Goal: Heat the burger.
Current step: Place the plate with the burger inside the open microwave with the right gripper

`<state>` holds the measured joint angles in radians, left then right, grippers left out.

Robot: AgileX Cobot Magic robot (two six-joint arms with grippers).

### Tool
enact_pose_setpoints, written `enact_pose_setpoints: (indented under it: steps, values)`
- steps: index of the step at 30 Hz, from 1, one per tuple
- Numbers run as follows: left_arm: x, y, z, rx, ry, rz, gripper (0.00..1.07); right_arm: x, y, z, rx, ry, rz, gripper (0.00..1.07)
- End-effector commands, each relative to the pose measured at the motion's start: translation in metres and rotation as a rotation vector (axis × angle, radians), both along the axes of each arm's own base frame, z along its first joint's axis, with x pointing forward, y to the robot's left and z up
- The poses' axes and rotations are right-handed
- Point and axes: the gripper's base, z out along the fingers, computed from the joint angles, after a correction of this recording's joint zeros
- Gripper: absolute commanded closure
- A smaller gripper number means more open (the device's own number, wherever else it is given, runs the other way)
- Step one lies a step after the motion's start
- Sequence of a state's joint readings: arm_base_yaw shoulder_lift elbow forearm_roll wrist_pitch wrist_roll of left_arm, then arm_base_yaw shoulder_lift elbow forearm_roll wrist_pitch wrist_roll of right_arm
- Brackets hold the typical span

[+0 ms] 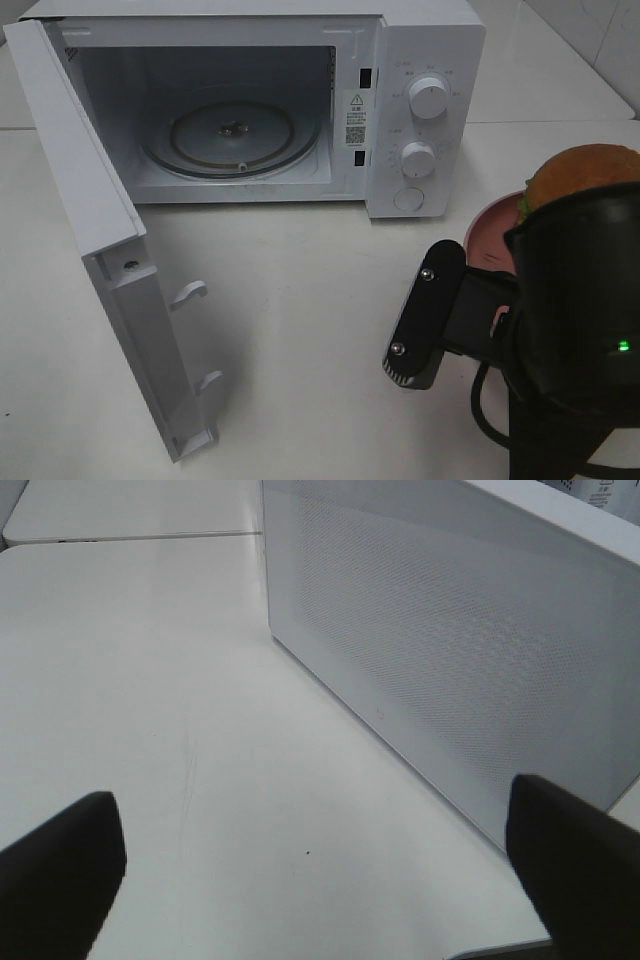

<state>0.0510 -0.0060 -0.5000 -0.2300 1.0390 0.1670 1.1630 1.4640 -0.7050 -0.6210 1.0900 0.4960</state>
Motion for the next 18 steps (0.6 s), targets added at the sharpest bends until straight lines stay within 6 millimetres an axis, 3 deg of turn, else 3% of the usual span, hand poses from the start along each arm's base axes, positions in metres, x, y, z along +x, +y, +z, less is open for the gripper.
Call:
enact_pose_setpoints:
  steps: [1, 18]
  values:
    - [-0.003, 0.000, 0.000, -0.004, -0.029, -0.007, 0.09, 0.001, -0.006, 0.010, -0.050, -0.028, 0.064, 1.07]
    - [-0.003, 0.000, 0.000, -0.004, -0.029, -0.007, 0.09, 0.001, -0.011, 0.039, -0.006, -0.054, 0.388, 1.07]
